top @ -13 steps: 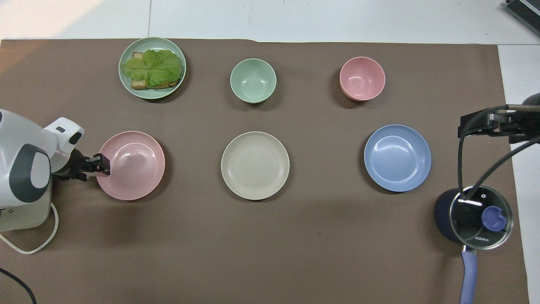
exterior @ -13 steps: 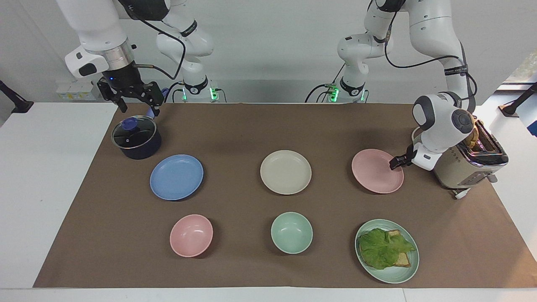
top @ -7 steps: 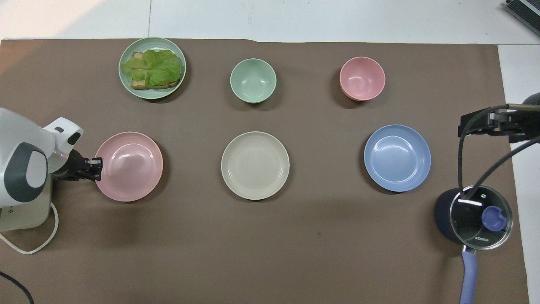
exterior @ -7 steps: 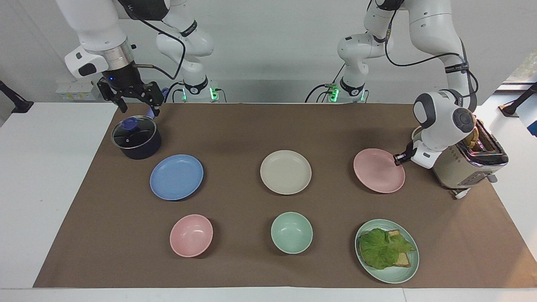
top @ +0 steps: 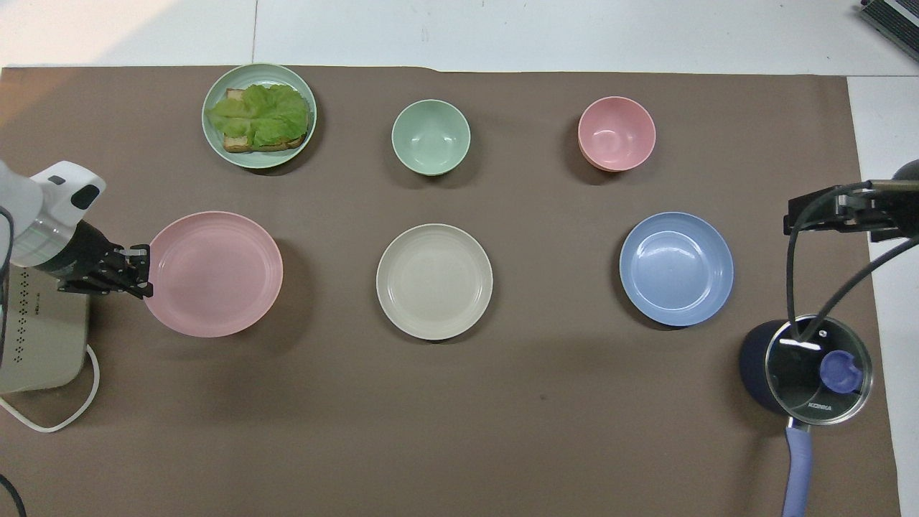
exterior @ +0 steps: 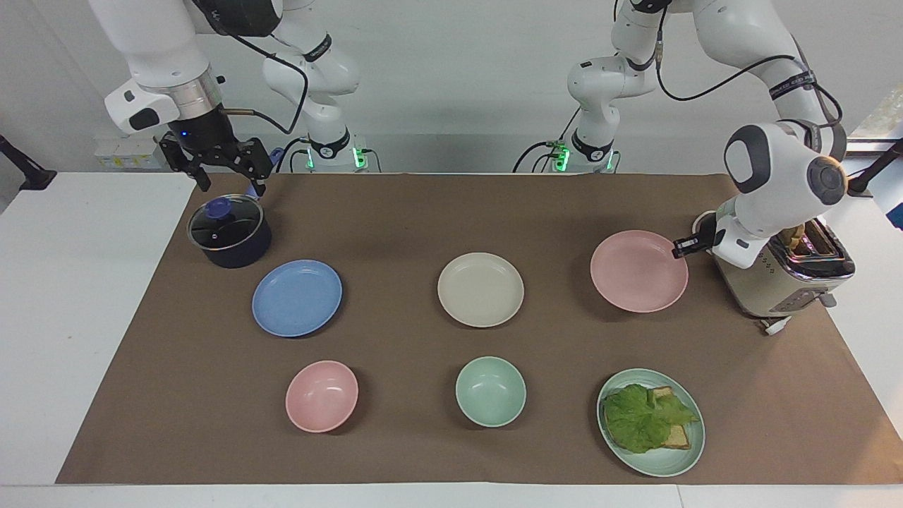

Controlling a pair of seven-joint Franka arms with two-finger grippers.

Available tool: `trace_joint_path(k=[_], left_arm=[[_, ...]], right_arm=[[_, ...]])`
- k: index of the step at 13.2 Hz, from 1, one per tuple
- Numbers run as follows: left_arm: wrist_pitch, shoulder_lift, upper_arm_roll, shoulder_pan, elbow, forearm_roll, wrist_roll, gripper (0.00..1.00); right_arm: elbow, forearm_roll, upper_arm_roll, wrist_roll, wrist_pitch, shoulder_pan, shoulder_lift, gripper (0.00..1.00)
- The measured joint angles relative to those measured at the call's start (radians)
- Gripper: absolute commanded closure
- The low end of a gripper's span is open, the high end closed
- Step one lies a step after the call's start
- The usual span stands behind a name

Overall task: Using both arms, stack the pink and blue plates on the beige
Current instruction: 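Grasp the pink plate rim with the left gripper and lift, then carry the pink plate onto the beige plate and open the left gripper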

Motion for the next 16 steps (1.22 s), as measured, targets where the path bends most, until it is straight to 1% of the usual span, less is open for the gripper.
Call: trace_joint_path(k=[2,4,5,7,9,10,11,12,14,16], left_arm=[[-0.009,-0.007,-0.054,-0.041,0.036,-0.031,-0.149,1.00],[0.055,-0.004,-0.090,-0.151,0.033,-0.058,-0.299,1.00],[0.099,0.001,-0.094,-0.223,0.029,-0.062,-0.348,1.00],[0.228,0.016,-0.097,-0.351,-0.006,-0.068,-0.420,1.00],[0.389,0.038,-0.096,-0.419,-0.080,-0.069,-0.438,1.00],[0.441,0.053,-0.096,-0.434,-0.108,-0.070,-0.438,0.54],[0.462,0.065,-0.096,-0.436,-0.121,-0.071,-0.438,0.04],[0.466,0.070,-0.093,-0.436,-0.123,-0.071,-0.437,0.00],[0.466,0.069,-0.083,-0.434,-0.122,-0.071,-0.435,0.00],[0.466,0.068,-0.070,-0.431,-0.119,-0.067,-0.435,0.00]], right_arm=[[-0.006,0.000,-0.001,-0.011,0.009,-0.008,0.000,0.00],[-0.017,0.000,-0.002,-0.042,0.026,-0.025,0.000,0.00],[-0.024,0.000,-0.003,-0.058,0.035,-0.035,0.000,0.00],[-0.042,0.000,-0.003,-0.079,0.057,-0.050,-0.003,0.00],[-0.063,0.000,-0.004,-0.093,0.072,-0.064,-0.010,0.00],[-0.072,0.000,-0.004,-0.096,0.077,-0.067,-0.014,0.00],[-0.077,0.000,-0.004,-0.096,0.078,-0.068,-0.016,0.00],[-0.080,0.000,-0.004,-0.096,0.078,-0.068,-0.017,0.00],[-0.085,0.000,-0.004,-0.096,0.083,-0.069,-0.018,0.00],[-0.100,0.000,-0.004,-0.109,0.115,-0.081,-0.018,0.00]])
